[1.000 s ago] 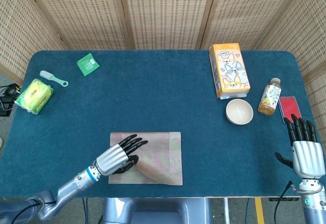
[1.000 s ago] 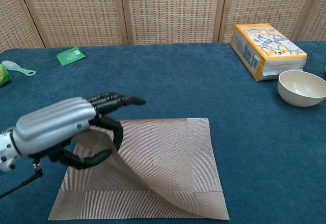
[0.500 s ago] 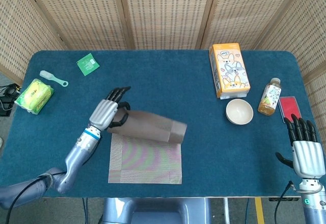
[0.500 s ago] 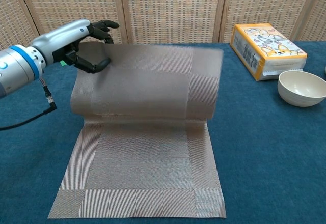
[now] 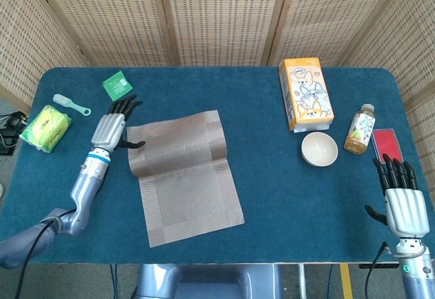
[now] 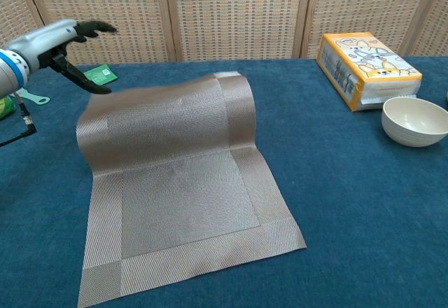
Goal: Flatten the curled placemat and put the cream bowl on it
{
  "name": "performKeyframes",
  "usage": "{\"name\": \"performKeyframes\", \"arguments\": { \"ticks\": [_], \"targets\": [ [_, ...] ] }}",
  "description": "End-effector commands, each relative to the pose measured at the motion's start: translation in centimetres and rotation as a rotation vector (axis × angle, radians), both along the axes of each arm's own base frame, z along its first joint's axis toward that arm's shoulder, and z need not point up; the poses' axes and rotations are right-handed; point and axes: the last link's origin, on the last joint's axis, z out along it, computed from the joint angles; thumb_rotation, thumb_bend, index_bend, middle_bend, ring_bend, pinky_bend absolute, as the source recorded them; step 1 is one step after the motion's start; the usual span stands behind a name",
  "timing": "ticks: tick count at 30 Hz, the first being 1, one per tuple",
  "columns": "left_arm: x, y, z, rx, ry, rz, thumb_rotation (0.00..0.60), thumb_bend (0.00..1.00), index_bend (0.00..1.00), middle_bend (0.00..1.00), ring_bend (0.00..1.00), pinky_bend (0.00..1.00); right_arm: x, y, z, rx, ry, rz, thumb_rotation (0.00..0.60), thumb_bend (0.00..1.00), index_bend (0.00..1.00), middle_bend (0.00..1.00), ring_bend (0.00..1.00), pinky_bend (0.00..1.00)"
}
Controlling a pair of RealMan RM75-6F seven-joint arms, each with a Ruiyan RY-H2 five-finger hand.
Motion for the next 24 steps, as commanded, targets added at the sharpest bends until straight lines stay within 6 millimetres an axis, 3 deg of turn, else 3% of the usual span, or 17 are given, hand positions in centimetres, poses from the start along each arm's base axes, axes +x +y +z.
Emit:
{"name": "performKeyframes", "arguments": {
  "ticks": [1,6,12,17,24],
  "targets": [
    [-1.4,-1.3,4.7,0.13,-0.008,-0.022,0.6,0.0,0.0,0.0,0.0,0.0,0.4,0.0,-0.4,0.025,0.009,0.022,0.6,0.0,0.0,0.0,0.0,0.0],
    [-3.9,-4.8,9.4,0.228,0.075,0.033,0.6,0.0,0.0,0.0,0.0,0.0,2.0,-0.2,-1.3,0.138,0.043,0.125,0.6,0.0,0.0,0.0,0.0,0.0],
    [-6.4,-9.8,12.5,0.232,0.138,0.17,0.6,0.0,0.0,0.0,0.0,0.0,4.8,-1.6,-2.5,0.297,0.064,0.265,0.6,0.0,0.0,0.0,0.0,0.0],
    [-8.2,-13.2,14.0,0.224,0.199,0.263,0.6,0.0,0.0,0.0,0.0,0.0,7.5,-2.3,-4.1,0.421,0.084,0.38,0.6,0.0,0.01,0.0,0.0,0.0],
    [-9.1,-15.6,14.4,0.218,0.228,0.299,0.6,0.0,0.0,0.0,0.0,0.0,10.1,-2.7,-7.0,0.542,0.117,0.476,0.6,0.0,0.04,0.0,0.0,0.0]
  ]
}}
